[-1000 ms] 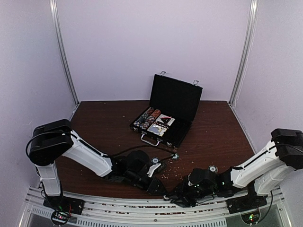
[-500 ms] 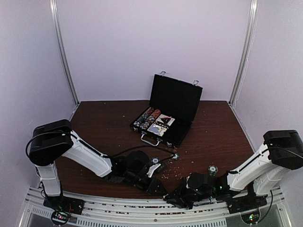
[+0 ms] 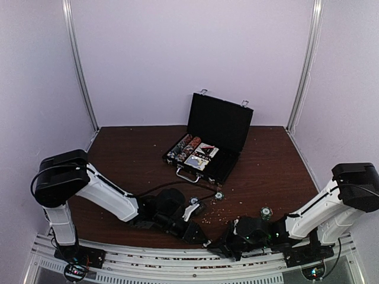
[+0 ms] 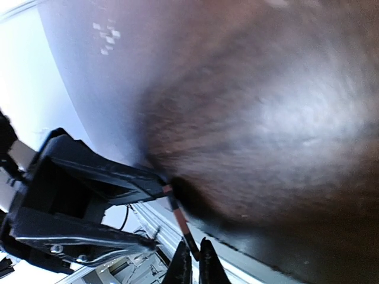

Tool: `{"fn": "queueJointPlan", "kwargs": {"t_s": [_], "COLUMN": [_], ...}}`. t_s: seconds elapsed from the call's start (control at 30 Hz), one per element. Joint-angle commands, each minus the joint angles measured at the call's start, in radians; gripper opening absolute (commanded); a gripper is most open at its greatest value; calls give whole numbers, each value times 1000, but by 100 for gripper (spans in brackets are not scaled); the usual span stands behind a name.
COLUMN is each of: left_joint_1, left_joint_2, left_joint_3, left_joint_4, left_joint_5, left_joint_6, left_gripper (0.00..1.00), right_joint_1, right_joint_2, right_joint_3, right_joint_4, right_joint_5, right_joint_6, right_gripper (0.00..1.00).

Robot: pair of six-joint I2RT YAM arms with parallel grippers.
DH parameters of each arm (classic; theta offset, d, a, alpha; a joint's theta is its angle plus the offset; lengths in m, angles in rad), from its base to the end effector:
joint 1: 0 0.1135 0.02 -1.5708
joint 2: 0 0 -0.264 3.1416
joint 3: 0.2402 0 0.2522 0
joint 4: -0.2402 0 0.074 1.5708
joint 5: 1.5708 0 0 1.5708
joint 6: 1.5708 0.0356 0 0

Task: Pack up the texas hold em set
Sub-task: Pick up the poker chip from the corner of the board, then place the poker chip in the slot.

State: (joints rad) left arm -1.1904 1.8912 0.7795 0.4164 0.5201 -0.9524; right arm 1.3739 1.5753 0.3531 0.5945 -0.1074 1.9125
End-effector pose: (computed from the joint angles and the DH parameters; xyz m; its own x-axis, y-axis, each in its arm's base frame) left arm 0.1120 -0.3279 0.1039 -0.9099 0.3710 -0.1857 0.3554 0.4660 -0.8102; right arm 0.0451 0.2457 0.1035 -0.8961 0.2961 0.3305 0.4407 0.5060 0.7415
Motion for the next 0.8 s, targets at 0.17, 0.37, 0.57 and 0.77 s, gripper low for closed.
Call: {"fn": "queueJointPlan", "kwargs": {"t_s": [0.17, 0.37, 0.57, 0.77], "left_joint_1": [-43, -14, 108, 222], "left_joint_2": [-20, -135, -346, -453], "left_joint_3": [3, -20, -129, -207], "left_joint_4": [-3, -137, -254, -341], "left_joint_5": [41, -120, -270, -312], "left_joint_6": [-16, -14, -23, 13], "left_gripper": [29, 39, 58, 67], "right_joint_1": [-41, -84, -306, -531], "right_joint_2": [-46, -98, -174, 37], "right_joint_3": [17, 97, 212, 556], "right_joint_4": [24, -142, -433, -639], "right_joint_5": [199, 169, 121, 34], "right_joint_6": [-83, -248, -656, -1256], "right_gripper": [0, 0, 0, 0]}}
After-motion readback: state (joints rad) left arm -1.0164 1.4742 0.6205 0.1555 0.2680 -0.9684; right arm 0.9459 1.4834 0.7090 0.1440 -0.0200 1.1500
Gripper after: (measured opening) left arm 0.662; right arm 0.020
